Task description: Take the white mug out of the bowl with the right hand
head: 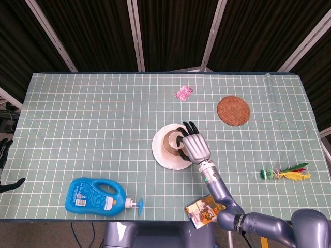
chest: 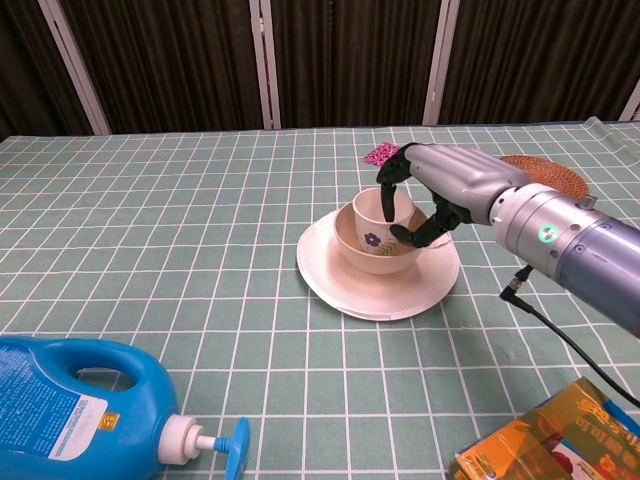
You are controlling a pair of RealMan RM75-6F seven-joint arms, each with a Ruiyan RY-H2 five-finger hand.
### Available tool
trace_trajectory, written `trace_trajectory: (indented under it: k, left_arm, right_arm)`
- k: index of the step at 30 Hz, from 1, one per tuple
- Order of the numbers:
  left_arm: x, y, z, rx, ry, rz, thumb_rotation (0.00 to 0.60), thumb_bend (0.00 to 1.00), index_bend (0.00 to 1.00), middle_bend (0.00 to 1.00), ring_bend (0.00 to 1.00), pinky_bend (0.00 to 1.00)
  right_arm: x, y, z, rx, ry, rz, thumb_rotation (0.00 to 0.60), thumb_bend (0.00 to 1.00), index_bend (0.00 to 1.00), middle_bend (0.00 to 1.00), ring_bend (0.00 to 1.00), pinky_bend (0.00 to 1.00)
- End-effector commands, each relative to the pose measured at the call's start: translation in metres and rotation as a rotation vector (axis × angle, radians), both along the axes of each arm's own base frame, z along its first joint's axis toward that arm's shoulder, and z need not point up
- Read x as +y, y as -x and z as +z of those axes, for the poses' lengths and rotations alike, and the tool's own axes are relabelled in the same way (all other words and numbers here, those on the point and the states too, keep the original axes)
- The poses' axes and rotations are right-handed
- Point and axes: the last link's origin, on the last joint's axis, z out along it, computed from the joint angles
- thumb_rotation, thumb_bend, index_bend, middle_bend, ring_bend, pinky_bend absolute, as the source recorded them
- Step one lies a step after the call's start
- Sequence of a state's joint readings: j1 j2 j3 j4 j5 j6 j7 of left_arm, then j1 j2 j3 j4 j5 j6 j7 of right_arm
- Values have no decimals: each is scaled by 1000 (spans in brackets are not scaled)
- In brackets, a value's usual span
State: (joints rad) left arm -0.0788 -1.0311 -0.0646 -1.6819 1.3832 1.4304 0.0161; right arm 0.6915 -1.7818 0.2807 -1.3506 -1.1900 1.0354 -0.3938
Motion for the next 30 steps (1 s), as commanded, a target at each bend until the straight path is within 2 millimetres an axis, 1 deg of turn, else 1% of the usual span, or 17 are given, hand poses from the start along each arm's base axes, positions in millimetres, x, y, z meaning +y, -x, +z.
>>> trace_trajectory:
  k: [1, 4, 9, 15, 18, 20, 22, 23, 26, 30]
  left_arm:
    - [0, 0, 0, 1, 1, 2, 600, 0, 0, 0, 0, 0]
    - [1, 1, 0, -1, 2, 3, 600, 0, 0, 0, 0, 0]
    - [1, 1, 0, -5, 0, 2, 600, 0, 0, 0, 0, 0]
    - [1, 0, 0, -1, 3, 1, 600, 0, 0, 0, 0, 0]
    - [1, 0, -1, 1, 3, 1, 600, 0, 0, 0, 0, 0]
    - [1, 0, -1, 2, 3, 1, 600, 0, 0, 0, 0, 0]
    - [0, 0, -1, 3, 2, -1, 600, 0, 0, 0, 0, 0]
    - [0, -1, -1, 5, 2, -4, 600, 0, 0, 0, 0, 0]
    - [-1, -2, -2, 9, 3, -6, 600, 0, 0, 0, 0, 0]
    - [-1, -3, -3, 17, 5, -10, 600, 0, 0, 0, 0, 0]
  right_arm:
    - [1, 1, -5, -1, -13, -4, 600, 403, 564, 184, 0, 0]
    - [2, 4, -9, 9, -20, -5, 600, 427, 580, 185, 0, 0]
    - [3, 4, -12, -1, -16, -5, 600, 428, 594, 187, 0, 0]
    - [3, -3, 1, -20, 26, 31, 600, 426, 612, 192, 0, 0]
    - [2, -7, 11, -31, 55, 47, 600, 424, 619, 193, 0, 0]
    - [2, -10, 22, -42, 80, 59, 600, 423, 623, 193, 0, 0]
    - [2, -10, 38, -50, 118, 67, 600, 424, 626, 193, 0, 0]
    - [1, -3, 60, -48, 180, 62, 600, 424, 627, 193, 0, 0]
    - [4, 7, 81, -44, 213, 51, 600, 421, 629, 194, 0, 0]
    - [5, 32, 110, -46, 265, -2, 600, 420, 632, 194, 0, 0]
